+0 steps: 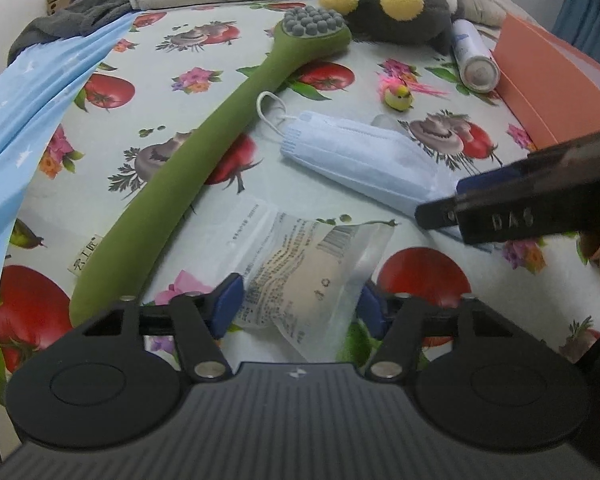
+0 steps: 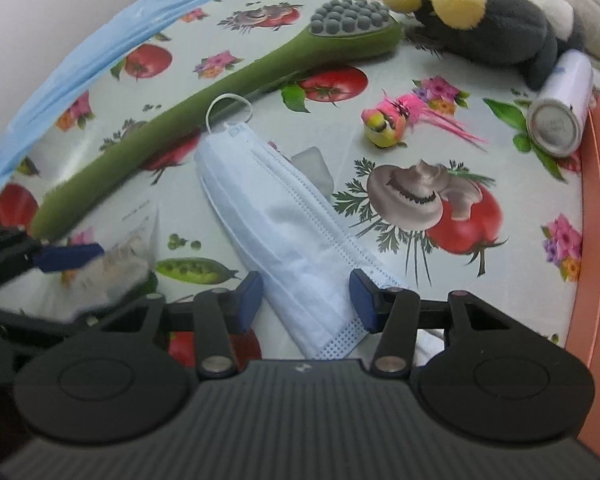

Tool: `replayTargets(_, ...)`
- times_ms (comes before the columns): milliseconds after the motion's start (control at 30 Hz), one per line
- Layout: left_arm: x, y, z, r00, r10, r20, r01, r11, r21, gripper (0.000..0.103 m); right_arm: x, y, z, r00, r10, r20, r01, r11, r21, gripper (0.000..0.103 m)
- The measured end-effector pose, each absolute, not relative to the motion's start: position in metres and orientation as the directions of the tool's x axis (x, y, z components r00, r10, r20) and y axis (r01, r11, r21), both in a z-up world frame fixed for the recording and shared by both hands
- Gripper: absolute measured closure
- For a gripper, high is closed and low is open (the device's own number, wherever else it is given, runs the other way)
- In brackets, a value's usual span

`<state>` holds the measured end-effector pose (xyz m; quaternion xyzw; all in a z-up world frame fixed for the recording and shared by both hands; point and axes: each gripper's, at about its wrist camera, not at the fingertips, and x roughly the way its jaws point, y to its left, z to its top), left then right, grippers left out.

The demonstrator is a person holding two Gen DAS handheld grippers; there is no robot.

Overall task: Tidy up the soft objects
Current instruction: 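Grasp the clear plastic packet with the left tool while the right tool grasps the white face mask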

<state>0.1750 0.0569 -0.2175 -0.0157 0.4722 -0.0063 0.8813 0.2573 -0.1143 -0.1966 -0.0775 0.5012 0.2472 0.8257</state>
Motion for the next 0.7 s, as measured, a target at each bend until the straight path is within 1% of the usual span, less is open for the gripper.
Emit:
replayTargets(33,0.175,0.059,-0.217,0.556,-0.025,-0.831,-0.012,0.999,-0.039,0.048,0.255,-0.113,-0.197,0.384,0.325,-0.864,-0.498,0.861,0.103,0.061)
replayTargets(67,0.175,0.061,-0.216,0.558,-0.028,-0.829,-0.018,0.999,-0.046,0.050,0.255,-0.111,-0.197,0.386,0.319,-0.866,-0.506,0.858,0.090,0.066)
replayTargets(100,0.176,0.062,-0.215,0.560,-0.031,-0.828,-0.025,0.998,-0.054,0.053,0.254,-0.110,-0.197,0.387,0.316,-0.866,-0.510,0.856,0.084,0.075)
replayTargets(133,0.176,0.064,-0.215,0.561,-0.036,-0.827,-0.030,0.998,-0.064,0.055,0.254,-0.110,-0.196,0.387,0.316,-0.866,-0.509,0.857,0.085,0.080)
replayTargets(167,0.175,0.065,-0.214,0.563,-0.039,-0.825,-0.034,0.997,-0.070,0.056,0.255,-0.111,-0.196,0.385,0.317,-0.867,-0.507,0.857,0.088,0.082)
replayTargets(200,0.175,0.065,-0.214,0.565,-0.038,-0.824,-0.037,0.997,-0.071,0.058,0.256,-0.111,-0.195,0.384,0.317,-0.867,-0.508,0.857,0.088,0.088)
replayTargets(300,0.173,0.067,-0.211,0.573,-0.042,-0.818,-0.047,0.995,-0.085,0.063,0.256,-0.112,-0.193,0.382,0.324,-0.866,-0.512,0.854,0.094,0.093)
replayTargets(333,0.172,0.068,-0.210,0.577,-0.042,-0.816,-0.051,0.995,-0.088,0.067,0.256,-0.112,-0.192,0.386,0.323,-0.864,-0.512,0.854,0.091,0.093)
replayTargets(400,0.171,0.069,-0.207,0.586,-0.036,-0.810,-0.062,0.994,-0.089,0.070,0.253,-0.112,-0.188,0.398,0.328,-0.857,-0.515,0.853,0.087,0.094)
replayTargets(533,0.167,0.073,-0.199,0.607,-0.032,-0.794,-0.087,0.990,-0.107,0.074,0.249,-0.111,-0.174,0.419,0.352,-0.837,-0.520,0.849,0.097,0.095)
replayTargets(700,0.160,0.078,-0.187,0.634,-0.026,-0.773,-0.113,0.986,-0.126,0.075,0.240,-0.113,-0.156,0.449,0.377,-0.810,-0.525,0.845,0.102,0.095)
